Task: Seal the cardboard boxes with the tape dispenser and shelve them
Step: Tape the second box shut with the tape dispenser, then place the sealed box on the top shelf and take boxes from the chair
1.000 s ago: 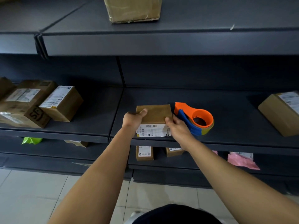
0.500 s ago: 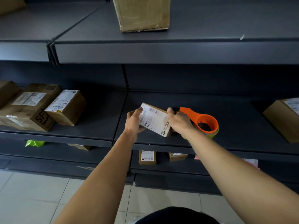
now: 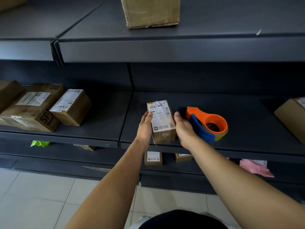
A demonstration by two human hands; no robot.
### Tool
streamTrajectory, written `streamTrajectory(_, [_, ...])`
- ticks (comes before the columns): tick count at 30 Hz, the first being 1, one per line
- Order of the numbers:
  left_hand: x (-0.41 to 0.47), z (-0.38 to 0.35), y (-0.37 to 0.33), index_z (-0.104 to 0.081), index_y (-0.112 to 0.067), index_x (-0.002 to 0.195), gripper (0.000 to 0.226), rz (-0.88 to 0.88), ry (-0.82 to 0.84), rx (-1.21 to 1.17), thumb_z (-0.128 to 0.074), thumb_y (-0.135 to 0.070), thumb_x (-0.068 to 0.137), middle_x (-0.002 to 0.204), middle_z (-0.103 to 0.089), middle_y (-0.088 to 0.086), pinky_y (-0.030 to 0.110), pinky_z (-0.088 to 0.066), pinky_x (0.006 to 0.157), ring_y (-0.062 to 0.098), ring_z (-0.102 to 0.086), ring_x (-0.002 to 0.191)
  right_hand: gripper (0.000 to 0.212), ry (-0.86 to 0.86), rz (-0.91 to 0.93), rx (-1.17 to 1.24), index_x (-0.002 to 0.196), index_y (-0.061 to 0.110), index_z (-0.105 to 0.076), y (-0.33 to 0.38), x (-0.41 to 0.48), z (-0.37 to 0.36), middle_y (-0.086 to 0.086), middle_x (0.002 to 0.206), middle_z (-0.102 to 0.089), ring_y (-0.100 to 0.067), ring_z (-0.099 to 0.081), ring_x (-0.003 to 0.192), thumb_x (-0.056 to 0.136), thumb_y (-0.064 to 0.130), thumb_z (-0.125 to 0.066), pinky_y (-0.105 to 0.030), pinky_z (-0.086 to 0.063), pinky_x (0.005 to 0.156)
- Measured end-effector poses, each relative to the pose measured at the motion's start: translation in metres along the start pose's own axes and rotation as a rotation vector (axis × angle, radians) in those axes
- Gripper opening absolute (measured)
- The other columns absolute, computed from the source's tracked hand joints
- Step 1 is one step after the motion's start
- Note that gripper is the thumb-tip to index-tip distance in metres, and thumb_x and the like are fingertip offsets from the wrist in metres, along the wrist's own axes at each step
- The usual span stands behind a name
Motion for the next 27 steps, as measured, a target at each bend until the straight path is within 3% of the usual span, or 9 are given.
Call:
streamTrajectory(3, [-0.007, -0.005, -0.002, -0.038, -0.029, 0.144, 0.067, -0.024, -0.009, 0.033, -0.042, -0.064, 0.087, 0.144, -0.043, -0.007, 0.037, -0.044, 0.101, 0.014, -0.052, 0.123, 0.045, 0.032, -0.046, 0.108, 0.092, 0.021, -0.062, -0.001, -0.003, -0.003, -0.003, 0.097, -0.070, -0.021, -0.066, 0.093, 0.097, 0.057, -0.034, -0.040, -0.050, 0.095])
streamTrajectory(6, [-0.016, -0.007, -0.008, -0.031, -0.029, 0.146, 0.067, -0.060, -0.074, 0.060, -0.036, -0.066, 0.090, 0.148, -0.033, -0.007, 0.044, -0.041, 0.106, 0.018, -0.045, 0.129, 0.041, 0.052, -0.030, 0.197, 0.089, 0.026, -0.062, -0.001, -0.007, -0.004, 0.000, 0.090, -0.070, -0.018, -0.066, 0.089, 0.097, 0.055, -0.034, -0.041, -0.050, 0.096])
streamTrajectory(12, [-0.046, -0.003, -0.024, -0.035, -0.031, 0.119, 0.040, -0.154, -0.053, 0.033, -0.035, -0.061, 0.094, 0.119, -0.060, 0.003, 0.048, -0.046, 0.100, 0.021, -0.059, 0.112, 0.044, 0.078, 0.055, 0.194, 0.087, 0.027, -0.064, 0.006, -0.037, -0.008, -0.001, 0.090, -0.072, -0.017, -0.067, 0.089, 0.098, 0.056, -0.032, -0.036, -0.052, 0.089])
streamTrajectory(17, [-0.082, 0.006, -0.036, -0.032, -0.026, 0.129, 0.043, -0.247, 0.031, 0.031, -0.035, -0.055, 0.097, 0.118, -0.060, 0.003, 0.042, -0.051, 0.095, 0.018, -0.061, 0.108, 0.044, 0.058, 0.165, 0.215, 0.090, 0.028, -0.065, 0.010, -0.080, -0.013, 0.002, 0.088, -0.072, -0.012, -0.066, 0.085, 0.098, 0.055, -0.031, -0.029, -0.051, 0.078])
streamTrajectory(20, [-0.112, 0.017, -0.043, -0.030, -0.025, 0.136, 0.046, -0.306, 0.084, 0.056, -0.035, -0.052, 0.098, 0.122, -0.059, 0.000, 0.036, -0.052, 0.091, 0.013, -0.061, 0.106, 0.048, 0.049, 0.238, 0.252, 0.103, 0.025, -0.068, 0.012, -0.117, -0.020, 0.002, 0.091, -0.073, -0.010, -0.068, 0.085, 0.099, 0.054, -0.029, -0.025, -0.051, 0.070])
streamTrajectory(24, [-0.155, 0.036, -0.051, -0.029, -0.027, 0.139, 0.045, -0.385, 0.165, 0.069, -0.037, -0.048, 0.099, 0.120, -0.061, -0.006, 0.029, -0.052, 0.089, 0.008, -0.063, 0.105, 0.050, 0.040, 0.360, 0.271, 0.117, 0.027, -0.065, 0.008, -0.169, -0.029, 0.003, 0.102, -0.073, -0.010, -0.068, 0.094, 0.099, 0.055, -0.028, -0.026, -0.051, 0.077])
streamTrajectory(27, [-0.185, 0.044, -0.056, -0.027, -0.028, 0.144, 0.055, -0.444, 0.236, 0.091, -0.043, -0.049, 0.096, 0.122, -0.063, -0.007, 0.039, -0.050, 0.098, 0.009, -0.064, 0.108, 0.050, 0.020, 0.473, 0.256, 0.129, 0.032, -0.058, 0.001, -0.204, -0.031, 0.006, 0.112, -0.070, -0.008, -0.066, 0.102, 0.099, 0.055, -0.026, -0.027, -0.051, 0.086])
Point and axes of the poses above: each hand's wrist, its own x-axis towards the middle knuckle, its own z-axis out of the back of the hand, y = z × x, the point moved 2 cm from there along x, towards the middle knuckle
